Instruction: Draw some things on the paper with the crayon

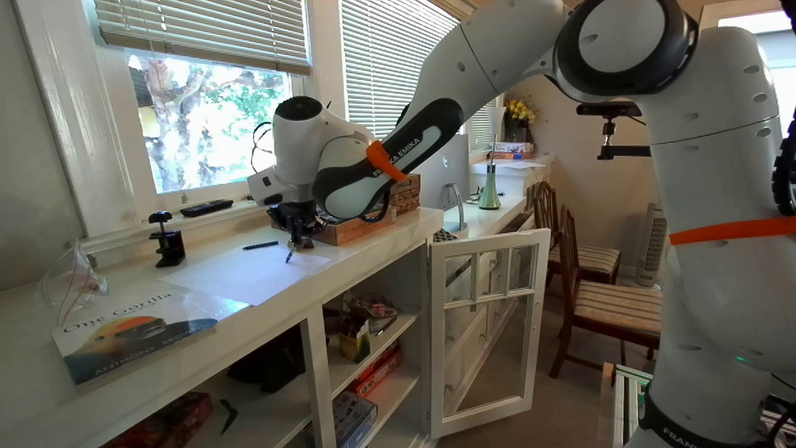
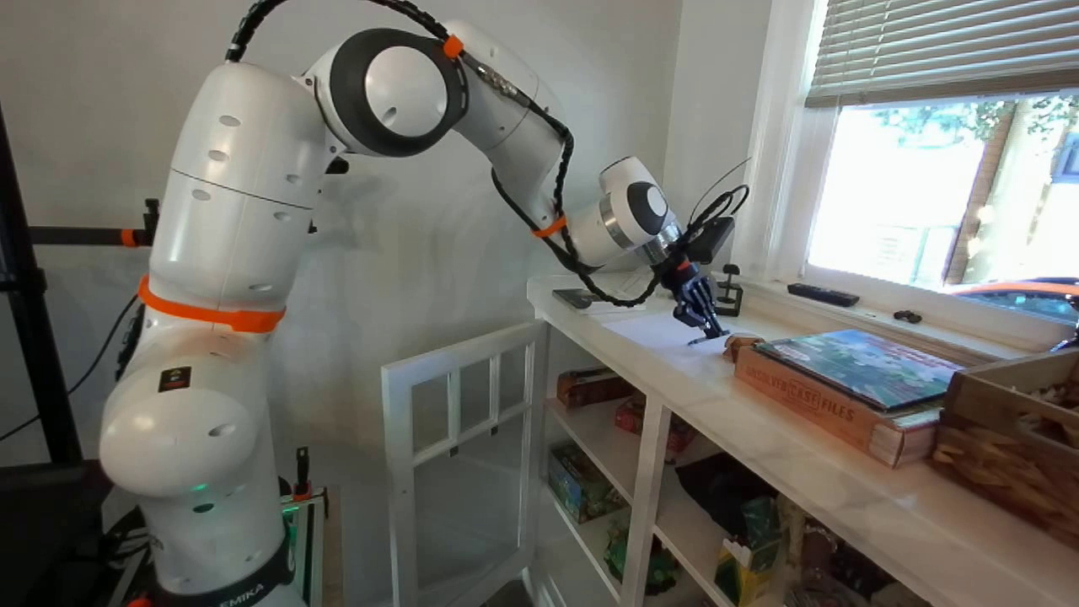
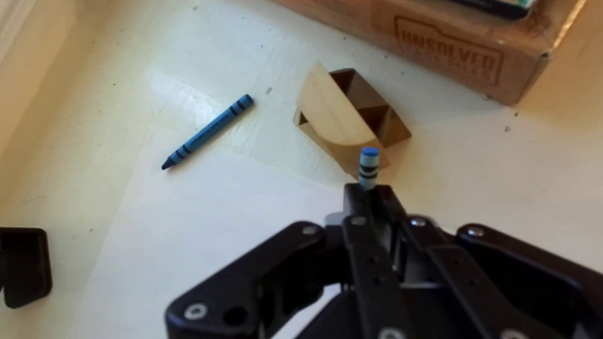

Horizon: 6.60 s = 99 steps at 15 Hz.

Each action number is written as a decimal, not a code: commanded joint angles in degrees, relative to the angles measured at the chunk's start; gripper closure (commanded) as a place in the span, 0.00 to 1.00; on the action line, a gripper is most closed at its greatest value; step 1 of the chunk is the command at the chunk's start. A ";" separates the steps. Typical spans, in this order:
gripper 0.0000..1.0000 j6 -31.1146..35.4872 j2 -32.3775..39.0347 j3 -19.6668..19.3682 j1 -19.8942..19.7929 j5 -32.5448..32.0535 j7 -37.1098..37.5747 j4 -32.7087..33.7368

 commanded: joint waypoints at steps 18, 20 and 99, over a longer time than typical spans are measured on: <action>0.97 0.09 1.06 0.50 0.99 -5.47 0.66 1.48; 0.97 0.00 0.68 0.38 0.72 -5.57 0.54 1.17; 0.65 -0.68 -0.47 1.71 0.35 -35.26 23.53 -1.32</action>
